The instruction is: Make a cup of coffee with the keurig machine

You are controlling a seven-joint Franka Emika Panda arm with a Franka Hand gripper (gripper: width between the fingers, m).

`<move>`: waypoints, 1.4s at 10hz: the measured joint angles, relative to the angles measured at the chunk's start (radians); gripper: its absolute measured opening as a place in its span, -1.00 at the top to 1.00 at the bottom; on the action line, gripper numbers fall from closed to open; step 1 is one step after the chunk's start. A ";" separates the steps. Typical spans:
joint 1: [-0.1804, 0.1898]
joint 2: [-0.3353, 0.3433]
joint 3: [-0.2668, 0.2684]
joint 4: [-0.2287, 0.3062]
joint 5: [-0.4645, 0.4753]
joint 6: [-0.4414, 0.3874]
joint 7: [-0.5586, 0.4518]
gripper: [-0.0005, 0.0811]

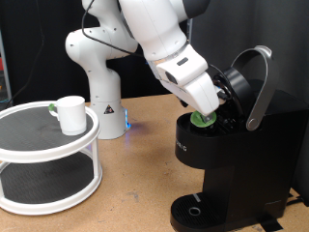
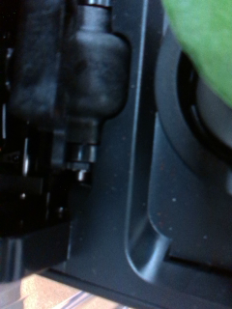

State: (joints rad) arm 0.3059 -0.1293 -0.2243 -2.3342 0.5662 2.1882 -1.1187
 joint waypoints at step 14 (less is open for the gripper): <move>-0.053 -0.116 -0.029 -0.006 0.013 0.036 0.035 -0.98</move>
State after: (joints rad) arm 0.2533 -0.2448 -0.2535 -2.3399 0.5790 2.2244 -1.0832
